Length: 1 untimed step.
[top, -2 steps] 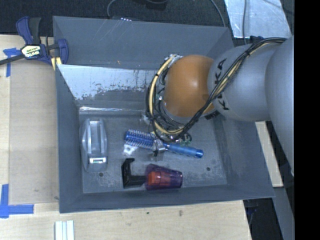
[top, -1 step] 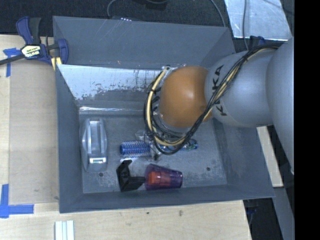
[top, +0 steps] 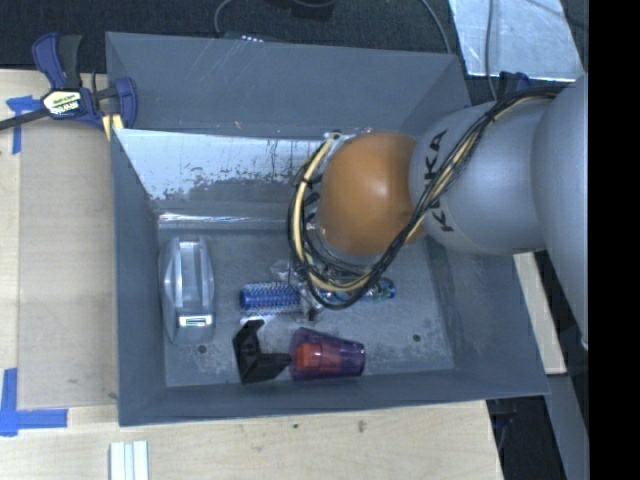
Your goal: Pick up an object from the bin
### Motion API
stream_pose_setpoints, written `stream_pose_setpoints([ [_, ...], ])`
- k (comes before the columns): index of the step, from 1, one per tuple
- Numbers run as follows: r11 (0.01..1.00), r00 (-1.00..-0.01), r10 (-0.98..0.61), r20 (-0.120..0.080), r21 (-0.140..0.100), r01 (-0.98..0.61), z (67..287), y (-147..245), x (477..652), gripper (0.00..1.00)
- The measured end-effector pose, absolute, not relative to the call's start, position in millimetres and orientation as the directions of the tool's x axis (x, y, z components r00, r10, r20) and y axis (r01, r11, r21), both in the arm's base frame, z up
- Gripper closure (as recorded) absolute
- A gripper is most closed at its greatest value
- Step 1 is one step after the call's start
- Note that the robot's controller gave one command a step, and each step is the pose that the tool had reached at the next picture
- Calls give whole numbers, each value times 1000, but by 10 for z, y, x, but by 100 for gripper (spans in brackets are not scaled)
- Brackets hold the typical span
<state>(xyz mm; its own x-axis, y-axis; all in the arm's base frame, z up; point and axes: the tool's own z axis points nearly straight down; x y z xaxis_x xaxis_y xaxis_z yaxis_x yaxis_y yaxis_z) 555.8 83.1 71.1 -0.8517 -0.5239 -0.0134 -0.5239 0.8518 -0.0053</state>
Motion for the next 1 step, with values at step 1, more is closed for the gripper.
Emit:
stream_pose_setpoints([
  [1, 830, -830, -557, -17, -7, -557, 2154, 907, 5724, 100],
])
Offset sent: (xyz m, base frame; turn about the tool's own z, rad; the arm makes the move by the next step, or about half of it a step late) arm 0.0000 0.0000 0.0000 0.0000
